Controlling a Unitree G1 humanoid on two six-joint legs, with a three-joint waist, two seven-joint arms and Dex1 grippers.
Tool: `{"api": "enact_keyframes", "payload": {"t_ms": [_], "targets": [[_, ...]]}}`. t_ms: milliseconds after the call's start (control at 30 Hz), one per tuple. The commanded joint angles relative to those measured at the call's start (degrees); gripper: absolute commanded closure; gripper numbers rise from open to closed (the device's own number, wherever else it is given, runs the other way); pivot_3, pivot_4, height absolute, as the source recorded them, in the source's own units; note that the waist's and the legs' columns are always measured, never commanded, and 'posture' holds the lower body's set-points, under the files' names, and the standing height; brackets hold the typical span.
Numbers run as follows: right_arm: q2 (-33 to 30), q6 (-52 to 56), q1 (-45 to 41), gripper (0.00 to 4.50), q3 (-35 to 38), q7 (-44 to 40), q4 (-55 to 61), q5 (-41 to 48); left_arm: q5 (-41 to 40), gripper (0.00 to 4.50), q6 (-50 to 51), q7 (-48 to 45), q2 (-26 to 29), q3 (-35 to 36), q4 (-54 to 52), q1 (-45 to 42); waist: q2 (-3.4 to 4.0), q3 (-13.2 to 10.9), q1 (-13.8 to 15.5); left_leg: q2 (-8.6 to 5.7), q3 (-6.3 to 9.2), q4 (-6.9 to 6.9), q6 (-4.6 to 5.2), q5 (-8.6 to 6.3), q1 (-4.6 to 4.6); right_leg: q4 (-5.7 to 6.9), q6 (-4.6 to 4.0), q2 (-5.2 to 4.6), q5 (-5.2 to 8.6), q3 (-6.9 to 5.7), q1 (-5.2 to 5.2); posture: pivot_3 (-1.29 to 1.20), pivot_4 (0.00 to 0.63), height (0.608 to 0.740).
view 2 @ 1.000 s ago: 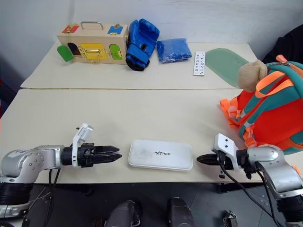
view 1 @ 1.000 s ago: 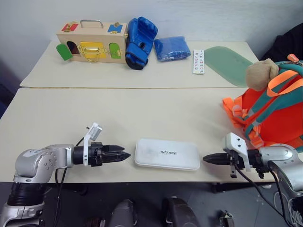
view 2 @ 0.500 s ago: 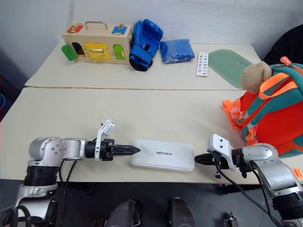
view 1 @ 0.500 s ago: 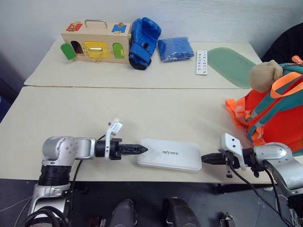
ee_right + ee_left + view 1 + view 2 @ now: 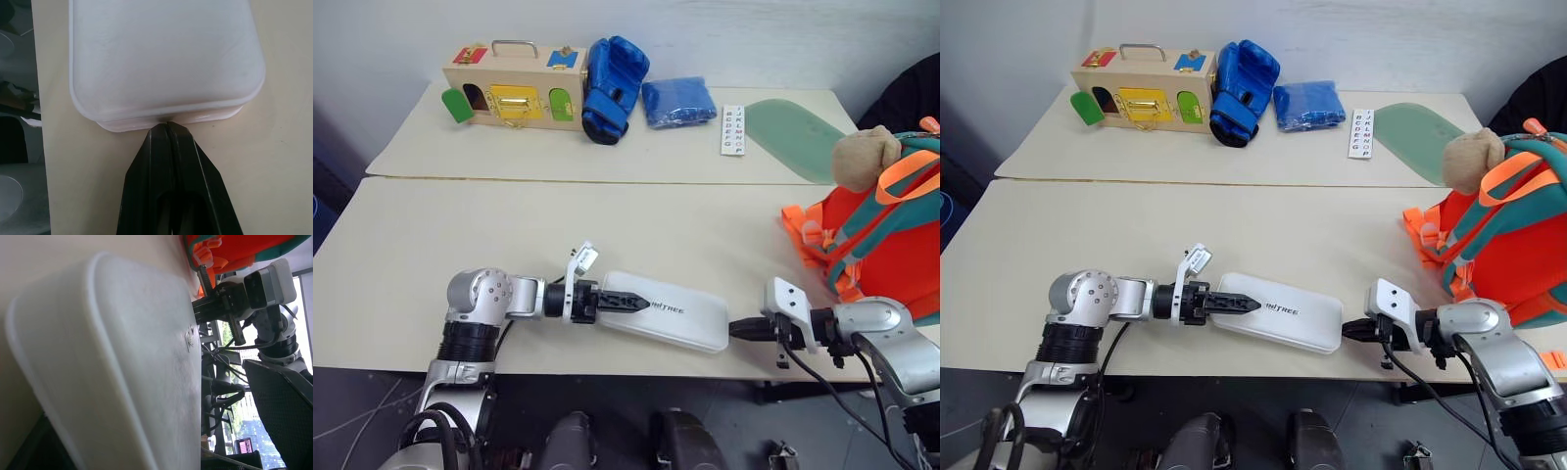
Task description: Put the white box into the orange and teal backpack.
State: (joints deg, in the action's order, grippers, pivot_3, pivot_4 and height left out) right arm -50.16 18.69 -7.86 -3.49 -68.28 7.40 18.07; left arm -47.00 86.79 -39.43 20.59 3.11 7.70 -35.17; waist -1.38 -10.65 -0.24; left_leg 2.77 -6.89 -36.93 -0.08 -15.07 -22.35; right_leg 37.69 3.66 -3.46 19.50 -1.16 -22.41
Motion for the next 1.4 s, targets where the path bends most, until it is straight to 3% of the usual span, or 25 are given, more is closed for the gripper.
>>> {"api": "enact_keyframes", "payload": {"t_ms": [33,267,433,533,800,900,967,1100,1300,1400], "targets": [[0.8,-0.2,0.4,4.50,0.7,0.8,2.3,0.6,-1.7,0.93,-0.2,-1.6,-1.0,0.6,-0.6,-1.0,0.00,0.0,0.0,0.00,0.00,0.00,-0.01,-0.01,0.00,0.00,0.00,0.00,0.00,0.00,0.00,0.00,0.150,0.740],[0.8,0.2,3.0,4.50,2.1,2.4,4.3,0.9,-1.8,3.09,-0.4,-0.3,-1.5,4.7,-0.4,-0.4,-0.01,0.0,0.0,0.03,0.00,-0.01,-0.02,-0.02,0.00,0.00,0.00,0.02,0.00,0.00,0.00,0.00,0.150,0.740],[1.9,1.8,6.1,4.33,6.4,8.3,6.8,1.5,-4.4,3.17,0.5,0.8,-1.9,11.7,-3.3,1.5,-0.02,0.0,-0.1,0.04,0.00,-0.01,-0.04,-0.03,-0.03,0.01,0.00,0.02,0.00,0.01,-0.03,0.00,0.150,0.740],[3.2,8.0,8.7,3.64,14.1,13.5,10.2,6.0,-6.6,3.17,1.8,3.2,-2.4,18.1,-5.2,0.9,-0.04,0.0,0.0,0.04,0.01,-0.02,-0.04,-0.03,-0.06,0.01,0.00,0.01,0.00,0.00,-0.06,0.00,0.150,0.740],[8.6,23.9,19.7,0.87,44.8,27.5,20.7,19.8,-12.4,3.17,4.5,8.6,0.5,33.0,-12.4,0.5,-0.08,0.0,0.1,0.03,0.14,0.01,-0.02,-0.08,-0.13,-0.06,0.00,-0.01,0.00,-0.07,-0.02,0.00,0.150,0.740],[10.6,26.2,15.7,0.03,47.1,34.8,19.3,20.9,-13.7,3.17,3.5,11.3,-0.2,35.7,-14.1,0.4,-0.10,-0.1,-0.2,0.03,0.10,0.01,-0.03,-0.08,-0.10,-0.05,0.00,0.00,0.00,-0.04,-0.02,0.00,0.150,0.740],[11.2,26.8,13.2,0.03,46.1,37.7,18.1,20.3,-14.4,3.17,3.0,13.0,-1.0,36.6,-14.4,0.1,-0.11,-0.1,-0.6,0.05,0.07,0.02,-0.05,-0.08,-0.06,-0.05,0.00,0.01,0.00,-0.02,-0.01,0.00,0.150,0.740],[14.7,27.3,0.3,0.03,41.1,46.2,9.9,18.9,-14.8,3.17,1.0,14.8,-1.8,34.8,-15.6,0.5,-0.19,-0.1,-1.3,0.04,0.05,0.05,-0.08,-0.03,-0.07,-0.03,0.00,0.06,0.00,-0.01,-0.05,0.00,0.150,0.740],[16.8,20.8,-10.2,0.03,35.8,48.5,-1.9,14.5,-13.8,3.17,-3.4,13.1,0.6,30.1,-16.8,2.5,-0.19,-0.1,-1.4,0.01,-0.04,0.30,-0.14,-0.02,-0.09,-0.06,0.00,0.09,0.00,0.05,-0.19,0.00,0.150,0.740],[17.4,16.6,-12.4,0.62,33.5,47.0,-5.4,13.0,-11.8,3.17,-7.8,12.4,2.6,27.7,-17.4,3.8,-0.19,-0.1,-1.5,0.01,-0.09,0.32,-0.14,-0.02,-0.09,-0.11,0.00,0.09,0.00,0.08,-0.18,0.00,0.150,0.740]]}}
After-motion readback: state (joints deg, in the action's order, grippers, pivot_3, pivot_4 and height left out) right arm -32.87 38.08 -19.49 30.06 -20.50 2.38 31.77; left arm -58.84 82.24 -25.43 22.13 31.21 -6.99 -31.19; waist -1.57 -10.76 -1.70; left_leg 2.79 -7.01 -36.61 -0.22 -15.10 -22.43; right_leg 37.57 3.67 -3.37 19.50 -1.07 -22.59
